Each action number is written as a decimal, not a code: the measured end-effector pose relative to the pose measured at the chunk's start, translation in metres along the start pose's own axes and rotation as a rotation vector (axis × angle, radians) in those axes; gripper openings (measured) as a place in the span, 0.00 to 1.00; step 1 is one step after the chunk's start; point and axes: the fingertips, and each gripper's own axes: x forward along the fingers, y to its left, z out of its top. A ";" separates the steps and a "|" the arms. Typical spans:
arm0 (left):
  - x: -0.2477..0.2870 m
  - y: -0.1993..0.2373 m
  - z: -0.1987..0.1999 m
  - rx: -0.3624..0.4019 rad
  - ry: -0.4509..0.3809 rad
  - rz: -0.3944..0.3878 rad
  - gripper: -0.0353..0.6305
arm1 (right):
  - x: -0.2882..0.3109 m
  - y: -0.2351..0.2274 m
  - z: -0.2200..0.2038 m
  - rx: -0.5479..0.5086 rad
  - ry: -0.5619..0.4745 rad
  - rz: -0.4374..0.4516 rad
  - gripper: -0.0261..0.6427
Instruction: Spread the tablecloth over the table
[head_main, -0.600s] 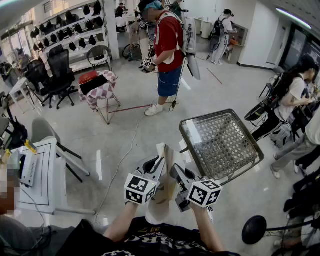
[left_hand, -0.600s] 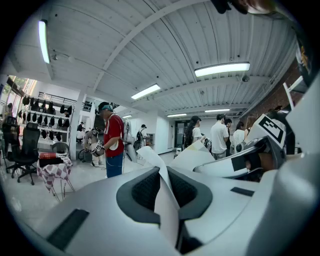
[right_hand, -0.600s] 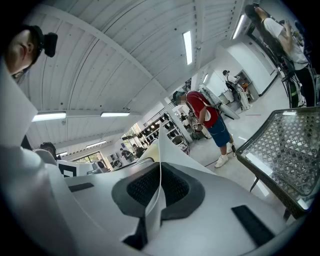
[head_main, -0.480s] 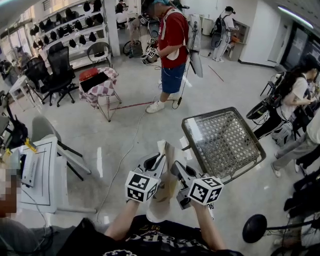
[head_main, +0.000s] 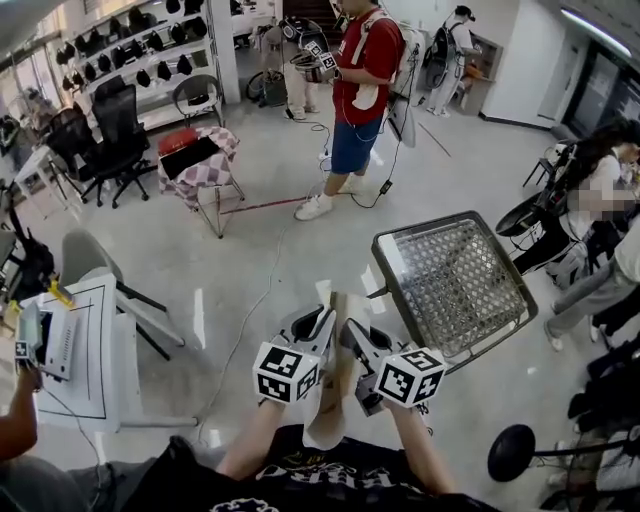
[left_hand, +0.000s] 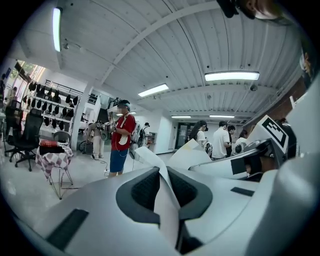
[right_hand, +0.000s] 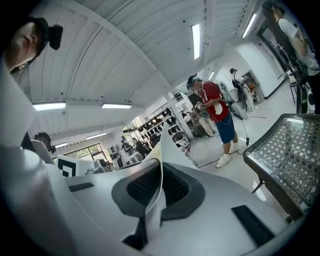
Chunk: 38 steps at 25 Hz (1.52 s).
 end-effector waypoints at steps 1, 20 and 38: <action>0.000 0.003 -0.001 0.003 0.000 -0.002 0.12 | 0.004 0.001 0.000 -0.009 0.004 -0.002 0.07; 0.044 0.031 0.042 0.160 -0.064 -0.031 0.12 | 0.055 -0.011 0.054 -0.185 -0.015 -0.036 0.07; 0.161 0.067 0.082 0.169 -0.063 0.113 0.12 | 0.110 -0.105 0.142 -0.222 0.012 0.117 0.06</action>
